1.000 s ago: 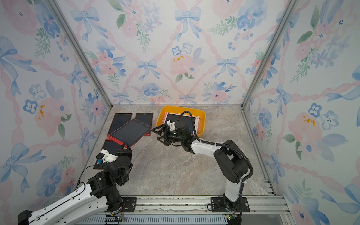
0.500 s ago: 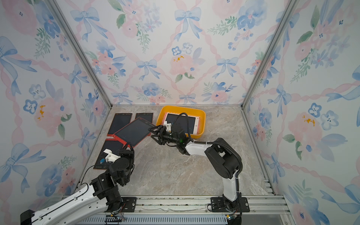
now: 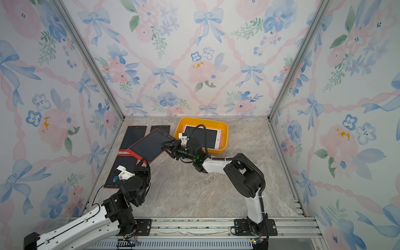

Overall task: Take out the writing tablet from the storage box
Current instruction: Place the writing tablet at the center of the board.

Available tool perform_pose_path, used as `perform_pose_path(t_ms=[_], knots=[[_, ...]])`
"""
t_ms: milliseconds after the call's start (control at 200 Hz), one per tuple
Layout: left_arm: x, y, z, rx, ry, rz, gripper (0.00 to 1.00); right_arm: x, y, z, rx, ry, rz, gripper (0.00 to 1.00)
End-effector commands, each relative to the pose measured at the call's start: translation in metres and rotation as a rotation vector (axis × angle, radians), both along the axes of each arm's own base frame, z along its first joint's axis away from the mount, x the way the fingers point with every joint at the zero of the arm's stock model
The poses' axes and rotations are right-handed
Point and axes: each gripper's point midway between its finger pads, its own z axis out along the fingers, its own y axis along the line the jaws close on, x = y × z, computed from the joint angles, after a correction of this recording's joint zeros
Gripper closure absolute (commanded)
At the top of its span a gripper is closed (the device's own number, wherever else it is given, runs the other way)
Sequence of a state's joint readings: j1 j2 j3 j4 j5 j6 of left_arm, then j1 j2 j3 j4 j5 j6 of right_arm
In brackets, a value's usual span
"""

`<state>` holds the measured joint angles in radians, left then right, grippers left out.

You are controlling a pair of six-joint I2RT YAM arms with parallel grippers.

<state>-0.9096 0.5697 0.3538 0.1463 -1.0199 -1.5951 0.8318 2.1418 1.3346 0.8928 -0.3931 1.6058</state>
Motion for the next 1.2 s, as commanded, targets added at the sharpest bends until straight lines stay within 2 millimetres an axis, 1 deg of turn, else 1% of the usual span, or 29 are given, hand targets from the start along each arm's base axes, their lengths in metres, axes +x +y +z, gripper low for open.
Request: perform_pose_path(t_ms=[0,95,160,295,440,505,530,675,870,1025,1190], knots=[[0.001,-0.003,0.006,-0.015,-0.031,-0.006,1.00,-0.002,-0.001,0.002,-0.004,-0.035,-0.022,0.65],[0.002,-0.003,0.005,-0.012,-0.029,-0.005,1.00,-0.002,-0.002,0.004,-0.010,-0.044,-0.032,0.70],[0.002,-0.004,0.005,-0.012,-0.028,-0.005,1.00,-0.002,-0.003,0.005,-0.011,-0.047,-0.037,0.71],[0.003,-0.006,0.005,-0.019,-0.029,-0.012,1.00,-0.002,-0.002,0.003,-0.013,-0.044,-0.047,0.76],[0.002,-0.004,0.006,-0.028,-0.034,0.002,1.00,-0.001,-0.005,0.002,-0.019,-0.045,-0.066,0.75],[0.002,-0.002,0.008,-0.027,-0.038,0.013,1.00,0.000,-0.007,0.004,-0.017,-0.050,-0.081,0.75],[0.004,-0.004,0.003,-0.003,-0.025,0.018,1.00,-0.001,-0.007,0.006,-0.015,-0.053,-0.085,0.75],[0.006,-0.006,0.005,0.010,-0.041,0.027,1.00,0.000,-0.004,0.010,-0.013,-0.063,-0.098,0.75],[0.008,-0.006,0.007,0.022,-0.043,0.041,1.00,0.000,-0.001,0.017,-0.003,-0.070,-0.109,0.78],[0.008,-0.005,0.008,0.028,-0.045,0.049,1.00,0.001,-0.002,0.015,-0.009,-0.067,-0.123,0.80],[0.008,-0.005,0.007,0.028,-0.044,0.053,1.00,0.002,-0.003,0.017,-0.004,-0.065,-0.133,0.85]])
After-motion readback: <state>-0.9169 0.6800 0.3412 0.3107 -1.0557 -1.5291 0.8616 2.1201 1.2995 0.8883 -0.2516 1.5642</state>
